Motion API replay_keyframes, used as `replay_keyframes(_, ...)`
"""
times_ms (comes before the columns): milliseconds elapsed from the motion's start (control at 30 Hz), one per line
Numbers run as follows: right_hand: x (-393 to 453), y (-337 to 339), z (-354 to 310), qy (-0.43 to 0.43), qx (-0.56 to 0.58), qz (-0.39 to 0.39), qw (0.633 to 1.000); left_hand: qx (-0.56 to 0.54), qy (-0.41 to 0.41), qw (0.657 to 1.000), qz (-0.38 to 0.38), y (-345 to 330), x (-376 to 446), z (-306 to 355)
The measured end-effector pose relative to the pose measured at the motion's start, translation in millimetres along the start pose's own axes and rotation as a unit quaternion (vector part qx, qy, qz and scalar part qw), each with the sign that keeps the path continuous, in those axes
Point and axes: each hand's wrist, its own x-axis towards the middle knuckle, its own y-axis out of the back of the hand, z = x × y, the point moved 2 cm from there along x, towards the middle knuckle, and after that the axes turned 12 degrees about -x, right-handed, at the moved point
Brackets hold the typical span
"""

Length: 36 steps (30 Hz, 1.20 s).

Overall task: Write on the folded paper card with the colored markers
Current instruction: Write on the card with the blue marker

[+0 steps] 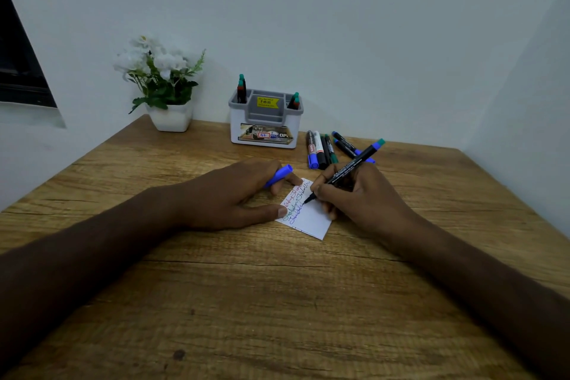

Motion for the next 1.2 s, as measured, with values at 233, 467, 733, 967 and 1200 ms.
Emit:
replay_keyframes(233,-1,0,-1,0.007,0.003,-0.007,1.000,0.004,-0.001,1.000,0.005,-1,1,-1)
replay_keyframes(467,-2,1,-2,-0.019,0.009,-0.001,1.000,0.002,-0.004,1.000,0.006,-1,1,0)
replay_keyframes(733,-3,1,-2,-0.020,0.009,0.008,1.000,0.024,-0.003,1.000,0.008,-1,0,4)
replay_keyframes(967,-5,9,-6,0.013,0.302,0.070,0.951,0.077,0.010,0.997,0.020,-1,-3,10)
replay_keyframes(1200,-9,8,-11,0.034,0.325,0.052,0.944,0.111,0.006,0.992,0.053,-7,-2,9)
